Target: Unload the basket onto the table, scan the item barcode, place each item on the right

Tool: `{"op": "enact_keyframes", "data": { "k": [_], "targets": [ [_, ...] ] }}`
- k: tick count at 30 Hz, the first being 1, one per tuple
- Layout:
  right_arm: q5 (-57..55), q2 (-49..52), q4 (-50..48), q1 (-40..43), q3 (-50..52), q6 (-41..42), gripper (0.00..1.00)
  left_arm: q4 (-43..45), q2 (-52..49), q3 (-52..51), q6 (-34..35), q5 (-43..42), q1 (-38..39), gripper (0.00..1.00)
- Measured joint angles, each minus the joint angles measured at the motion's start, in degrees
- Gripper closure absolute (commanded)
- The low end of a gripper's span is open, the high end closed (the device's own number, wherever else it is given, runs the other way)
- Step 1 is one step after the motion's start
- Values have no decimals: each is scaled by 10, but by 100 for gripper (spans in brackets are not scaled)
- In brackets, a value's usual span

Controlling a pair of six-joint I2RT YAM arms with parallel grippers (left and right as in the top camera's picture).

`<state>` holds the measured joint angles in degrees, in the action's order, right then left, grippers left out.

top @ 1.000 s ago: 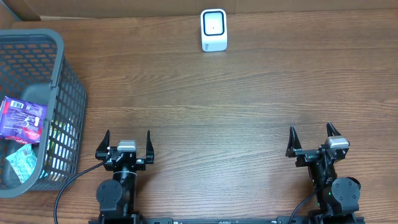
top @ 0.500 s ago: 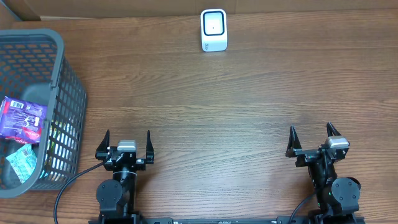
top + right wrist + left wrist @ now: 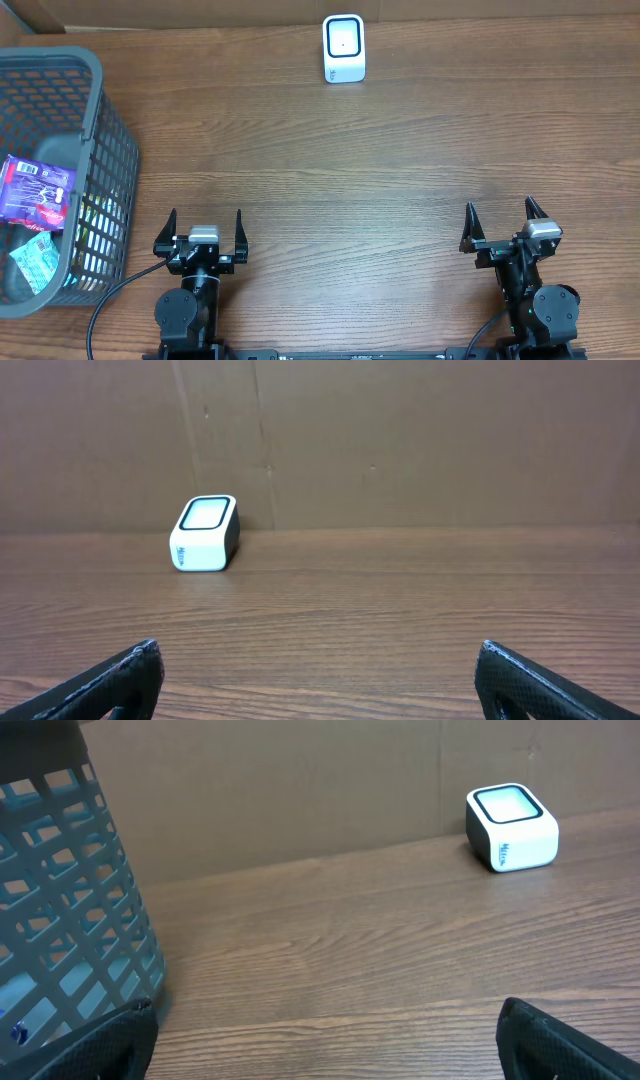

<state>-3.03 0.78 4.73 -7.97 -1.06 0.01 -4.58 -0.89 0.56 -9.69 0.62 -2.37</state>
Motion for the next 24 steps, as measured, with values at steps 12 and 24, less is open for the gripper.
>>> {"op": "enact_keyframes", "data": {
  "k": [12, 24],
  "targets": [
    [0, 0, 0, 0, 0, 0, 0, 0, 0, 0, 0, 0, 0, 0],
    [-4, 0, -3, 0, 0, 0, 0, 0, 0, 0, 0, 0, 0, 0]
  ]
}}
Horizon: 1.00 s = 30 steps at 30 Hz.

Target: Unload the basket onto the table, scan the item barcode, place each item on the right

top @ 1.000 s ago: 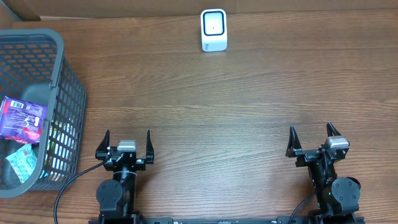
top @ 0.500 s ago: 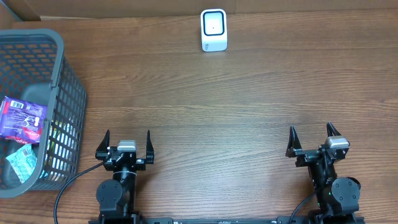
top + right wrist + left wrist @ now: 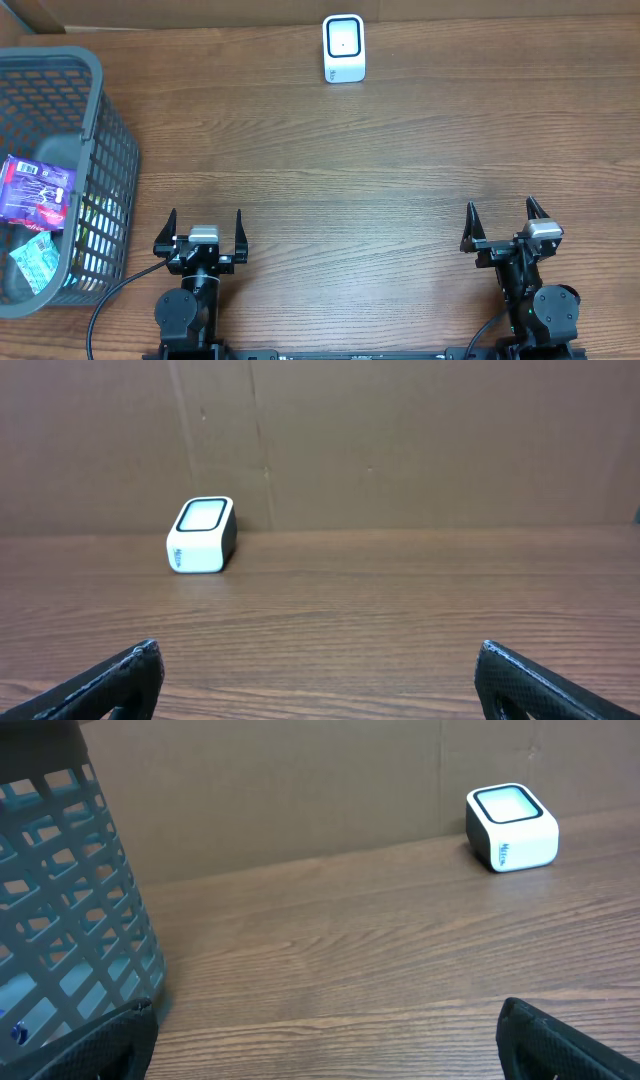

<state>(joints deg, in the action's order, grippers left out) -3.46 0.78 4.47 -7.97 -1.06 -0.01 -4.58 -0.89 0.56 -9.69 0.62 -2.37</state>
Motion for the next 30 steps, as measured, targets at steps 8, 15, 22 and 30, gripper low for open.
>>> {"op": "enact_keyframes", "data": {
  "k": [8, 15, 22, 30],
  "targets": [
    [7, 0, -24, 0, 0, 0, 0, 4, 0, 0, 0, 0, 0, 1],
    [20, 0, -32, 0, 0, 0, 0, 51, 0, 0, 19, -28, 0, 0],
    [32, 0, -4, 0, -45, 0, 0, 39, 0, 26, 50, -28, 0, 0],
    [33, 0, 57, 0, -129, 0, 0, -12, -4, 127, 67, -28, 0, 0]
  ]
}}
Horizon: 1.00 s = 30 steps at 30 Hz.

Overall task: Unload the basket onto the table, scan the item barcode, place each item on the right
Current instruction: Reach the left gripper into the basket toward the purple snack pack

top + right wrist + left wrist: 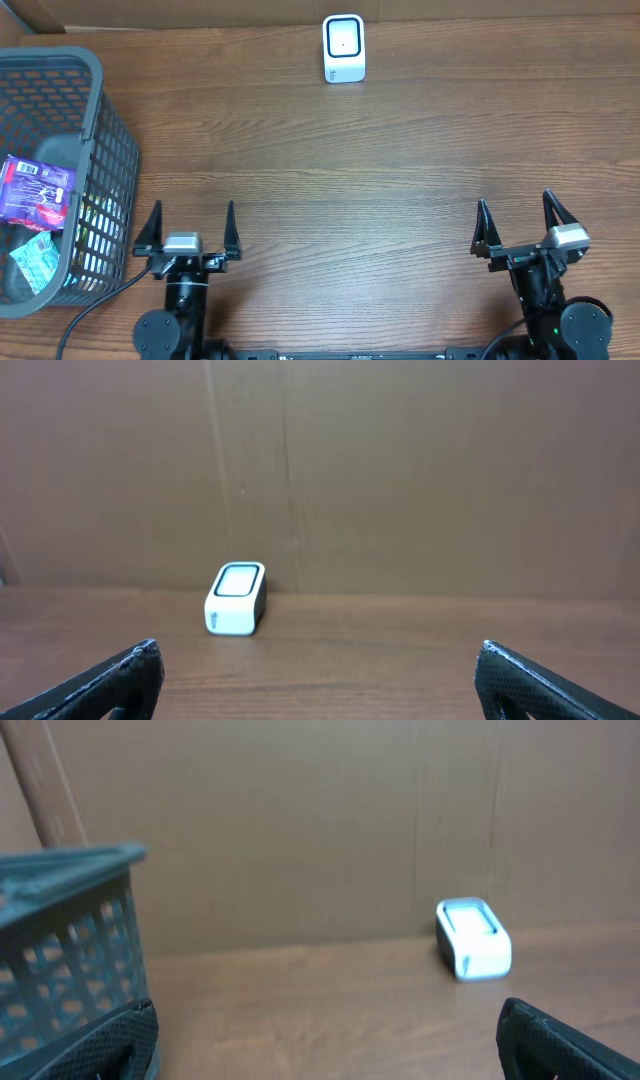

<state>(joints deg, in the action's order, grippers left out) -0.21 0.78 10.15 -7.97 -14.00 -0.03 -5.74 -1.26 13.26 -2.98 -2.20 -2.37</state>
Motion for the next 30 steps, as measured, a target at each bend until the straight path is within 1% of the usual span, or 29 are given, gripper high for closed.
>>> {"op": "enact_keyframes", "data": {
  "k": [6, 9, 13, 20, 22, 23, 24, 25, 27, 30],
  "targets": [
    [0, 22, 21, 0, -70, 0, 0, -5, -60, 90, 31, -2, 0, 0],
    [1, 60, 38, 0, -120, 0, 0, -31, -120, 158, 38, -9, 0, 0],
    [18, 130, 73, 0, -199, 0, 0, -90, -217, 266, 44, -30, 0, 0],
    [48, 264, 185, 0, -367, -2, 0, -261, -413, 532, 46, -79, 0, 0],
    [58, 305, 230, 0, -420, -2, 0, -321, -468, 620, 46, -90, 0, 0],
    [66, 338, 269, 0, -464, -3, 0, -352, -500, 670, 46, -96, 0, 0],
    [68, 347, 276, 0, -474, -4, 0, -380, -530, 719, 46, -101, 0, 1],
    [77, 370, 313, 0, -506, -8, 0, -399, -549, 750, 46, -103, 0, 0],
    [90, 409, 348, 0, -548, -14, 0, -462, -605, 841, 46, -109, 0, 1],
    [103, 476, 426, 0, -622, -21, 0, -532, -678, 960, 46, -113, 0, 0]
  ]
}}
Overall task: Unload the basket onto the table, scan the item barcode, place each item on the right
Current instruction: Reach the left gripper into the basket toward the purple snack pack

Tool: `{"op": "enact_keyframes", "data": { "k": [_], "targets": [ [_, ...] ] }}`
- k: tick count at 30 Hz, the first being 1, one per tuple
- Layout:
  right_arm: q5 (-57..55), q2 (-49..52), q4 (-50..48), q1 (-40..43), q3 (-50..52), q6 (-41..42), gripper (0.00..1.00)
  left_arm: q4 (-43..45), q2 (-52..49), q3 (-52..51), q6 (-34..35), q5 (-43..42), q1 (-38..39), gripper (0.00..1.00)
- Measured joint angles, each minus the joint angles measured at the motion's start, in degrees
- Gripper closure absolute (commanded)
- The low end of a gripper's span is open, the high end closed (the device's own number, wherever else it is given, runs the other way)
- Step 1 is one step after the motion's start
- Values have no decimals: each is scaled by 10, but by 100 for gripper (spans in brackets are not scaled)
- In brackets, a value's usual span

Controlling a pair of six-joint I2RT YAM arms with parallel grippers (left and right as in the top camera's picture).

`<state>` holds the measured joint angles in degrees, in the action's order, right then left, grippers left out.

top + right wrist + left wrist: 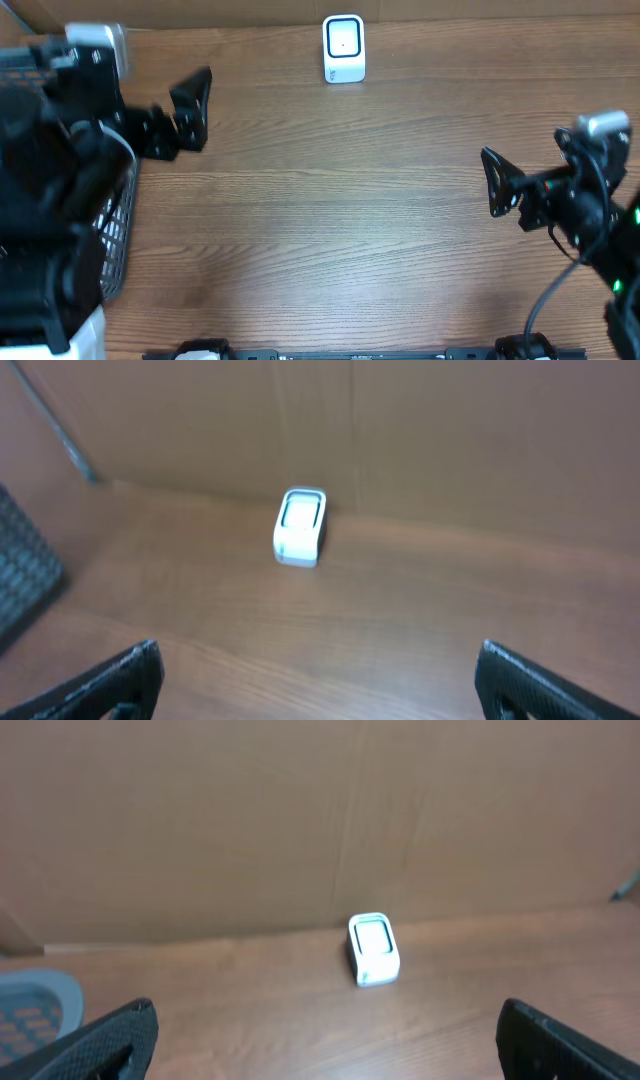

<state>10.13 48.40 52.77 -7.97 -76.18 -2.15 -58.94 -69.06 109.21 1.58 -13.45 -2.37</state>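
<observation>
The white barcode scanner stands at the table's far edge, also visible in the left wrist view and the right wrist view. My left gripper is open and empty, raised high over the grey mesh basket at the left. The left arm hides the basket's inside, so no item shows. My right gripper is open and empty, lifted above the right side of the table and facing the scanner.
The basket rim shows at the lower left of the left wrist view, and the basket wall at the left of the right wrist view. A brown cardboard wall backs the wooden table.
Both arms have risen well above the table from the near edge. The left arm now stands over the basket and covers it. Both grippers remain open and empty.
Both arms first rested at the near edge, grippers open, with a purple packet and a green packet lying in the basket. One second ago they had lifted slightly. Now both are high, the left over the basket, the right over the table's right side.
</observation>
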Motion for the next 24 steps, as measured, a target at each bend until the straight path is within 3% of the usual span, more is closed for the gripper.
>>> {"op": "enact_keyframes", "data": {
  "k": [3, 7, 13, 19, 24],
  "targets": [
    [9, 73, 83, 0, -76, -5, 0, -63, -56, 75, 0, -1, 0, 1],
    [10, 150, 135, 0, -143, -8, 0, -103, -105, 96, 0, 2, 0, 0],
    [23, 205, 150, 0, -153, -9, 0, -153, -180, 96, 0, 5, 0, 0],
    [87, 248, 157, 0, -153, -9, 0, -147, -231, 96, 10, -9, -8, 1],
    [122, 278, 165, 0, -153, -8, 0, -153, -232, 97, 73, -20, -99, 4]
  ]
}}
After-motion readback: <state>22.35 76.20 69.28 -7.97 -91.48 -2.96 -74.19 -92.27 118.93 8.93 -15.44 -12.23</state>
